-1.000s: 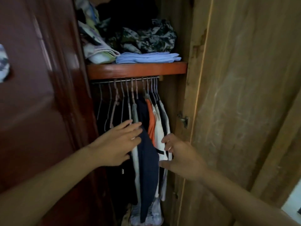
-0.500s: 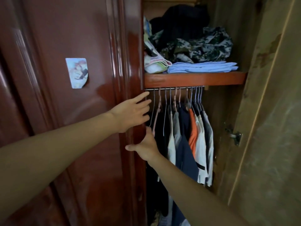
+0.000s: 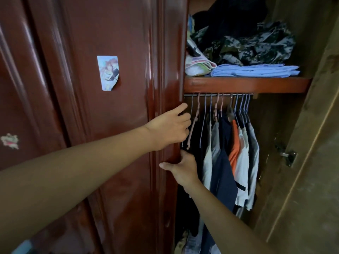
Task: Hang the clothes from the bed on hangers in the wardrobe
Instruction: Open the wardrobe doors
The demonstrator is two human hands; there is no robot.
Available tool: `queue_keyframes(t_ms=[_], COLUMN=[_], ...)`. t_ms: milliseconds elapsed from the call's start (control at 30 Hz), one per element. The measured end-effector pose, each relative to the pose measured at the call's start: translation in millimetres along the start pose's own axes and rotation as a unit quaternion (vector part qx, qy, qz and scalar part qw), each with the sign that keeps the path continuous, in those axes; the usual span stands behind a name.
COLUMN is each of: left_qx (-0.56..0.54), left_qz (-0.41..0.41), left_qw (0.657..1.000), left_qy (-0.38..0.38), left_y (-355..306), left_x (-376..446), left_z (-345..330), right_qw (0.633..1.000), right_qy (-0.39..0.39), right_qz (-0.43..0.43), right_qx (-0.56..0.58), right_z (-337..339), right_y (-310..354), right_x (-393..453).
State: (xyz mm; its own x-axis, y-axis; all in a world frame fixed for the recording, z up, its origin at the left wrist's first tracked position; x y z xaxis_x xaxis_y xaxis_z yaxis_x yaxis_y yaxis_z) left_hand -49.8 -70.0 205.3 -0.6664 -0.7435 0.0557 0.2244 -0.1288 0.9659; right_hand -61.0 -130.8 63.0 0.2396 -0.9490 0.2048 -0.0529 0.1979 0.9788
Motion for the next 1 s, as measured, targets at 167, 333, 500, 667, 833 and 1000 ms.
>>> queue_keyframes(t_ms=[167, 333, 500, 667, 833, 1000], left_qx=[-0.008, -0.008, -0.022, -0.046, -0.057, -0.08], left_qz=[0.014, 0.03, 0.045, 0.085, 0.084, 0.113], left_qw=[0.998, 0.996, 0.997, 0.994, 0.994, 0.971], left_qy=[-0.053, -0.083, -0.067, -0.056, 0.039, 0.195], left_y=[-13, -20, -21, -19, -28, -5], left_x=[-38, -83, -139, -202, -247, -284], left_z=[41, 67, 89, 114, 118, 114], right_qw=[1.0, 0.997, 0.969, 0.922, 0.901, 0.915], right_qy=[0.023, 0.076, 0.242, 0.371, 0.382, 0.355], right_qz=[0.013, 0.026, 0.02, 0.049, 0.12, 0.106], right_qx=[-0.011, -0.013, -0.053, -0.101, -0.167, -0.161], right_z=[-7, -25, -68, -114, -161, -202], right_y=[3, 16, 39, 58, 77, 63], right_x=[-44, -86, -118, -161, -195, -213])
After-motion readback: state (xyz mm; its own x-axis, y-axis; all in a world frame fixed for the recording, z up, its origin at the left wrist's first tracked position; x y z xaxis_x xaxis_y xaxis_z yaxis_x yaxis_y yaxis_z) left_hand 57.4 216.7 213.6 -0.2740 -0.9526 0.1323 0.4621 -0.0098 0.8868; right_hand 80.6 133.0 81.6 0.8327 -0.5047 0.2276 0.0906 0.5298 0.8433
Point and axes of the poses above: each hand's wrist, its own x-axis towards the middle knuckle, its own z-axis out of the back of the hand, y = z × x, the point moved 9 cm from there along x, towards the middle knuckle, and after that the axes turned 5 degrees about x, right-handed, at the moved point
